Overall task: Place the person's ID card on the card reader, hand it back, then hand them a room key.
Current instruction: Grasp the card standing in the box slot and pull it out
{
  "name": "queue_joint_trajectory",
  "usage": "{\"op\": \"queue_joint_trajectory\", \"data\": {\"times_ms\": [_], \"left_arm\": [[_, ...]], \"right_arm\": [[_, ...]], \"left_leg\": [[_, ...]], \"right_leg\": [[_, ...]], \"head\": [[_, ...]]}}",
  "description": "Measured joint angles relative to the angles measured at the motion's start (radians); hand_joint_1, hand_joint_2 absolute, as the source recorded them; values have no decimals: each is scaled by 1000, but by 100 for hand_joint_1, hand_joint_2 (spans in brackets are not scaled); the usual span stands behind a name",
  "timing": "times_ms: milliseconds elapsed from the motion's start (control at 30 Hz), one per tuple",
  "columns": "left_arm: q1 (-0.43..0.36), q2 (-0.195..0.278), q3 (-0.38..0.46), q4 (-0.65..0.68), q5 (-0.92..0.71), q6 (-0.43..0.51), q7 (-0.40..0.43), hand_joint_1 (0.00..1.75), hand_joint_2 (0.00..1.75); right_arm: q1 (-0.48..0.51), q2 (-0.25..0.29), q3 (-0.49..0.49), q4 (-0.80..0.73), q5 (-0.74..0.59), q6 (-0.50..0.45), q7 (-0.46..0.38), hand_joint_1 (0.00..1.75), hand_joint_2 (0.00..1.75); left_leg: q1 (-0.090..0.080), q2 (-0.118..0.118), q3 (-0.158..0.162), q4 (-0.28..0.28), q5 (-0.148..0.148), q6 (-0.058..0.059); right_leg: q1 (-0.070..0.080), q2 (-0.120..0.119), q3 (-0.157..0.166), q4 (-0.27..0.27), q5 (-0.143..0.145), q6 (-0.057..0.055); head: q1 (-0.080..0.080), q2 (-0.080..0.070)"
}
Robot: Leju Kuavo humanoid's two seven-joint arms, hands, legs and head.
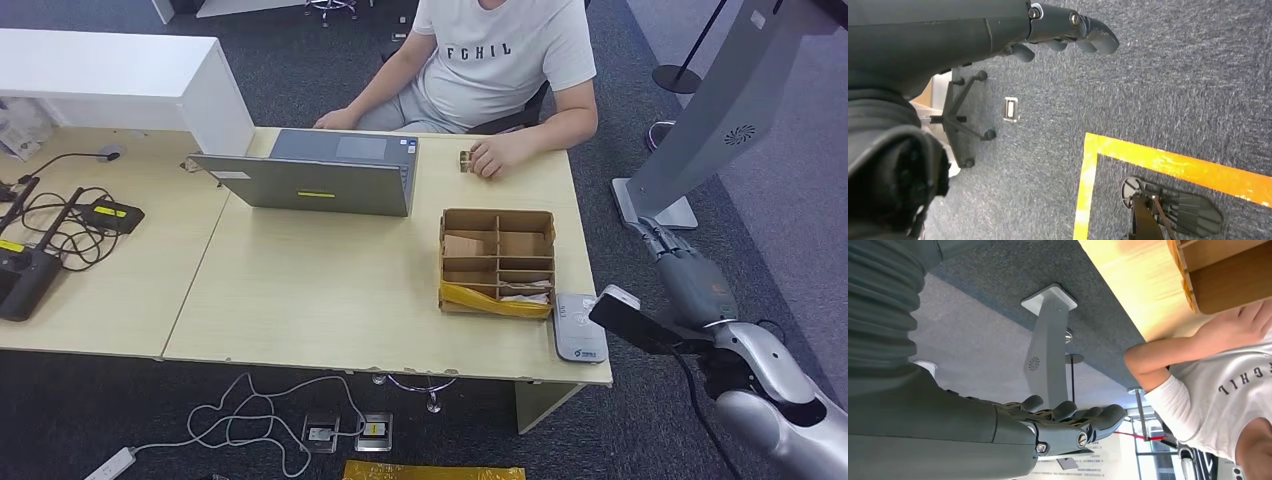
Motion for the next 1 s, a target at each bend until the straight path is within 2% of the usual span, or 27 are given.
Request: {"op": "queue_joint_trajectory", "data": {"times_ms": [367, 800, 1000], "left_arm": [[0, -9, 0, 0, 5, 8, 7, 0, 0], [-1, -14, 0, 0, 7, 10, 14, 0, 0], [-1, -18, 3, 0, 13, 14, 15, 0, 0]], "right_arm": [[62, 20, 26, -2, 46, -38, 3, 0, 175], [74, 53, 34, -2, 75, -36, 16, 0, 175], [74, 85, 35, 5, 117, -21, 18, 0, 175]], "left_leg": [[0, 0, 0, 0, 0, 0], [0, 0, 0, 0, 0, 0], [0, 0, 0, 0, 0, 0]], "right_leg": [[0, 0, 0, 0, 0, 0], [0, 0, 0, 0, 0, 0], [0, 0, 0, 0, 0, 0]], "head": [[0, 0], [0, 0], [0, 0]]}}
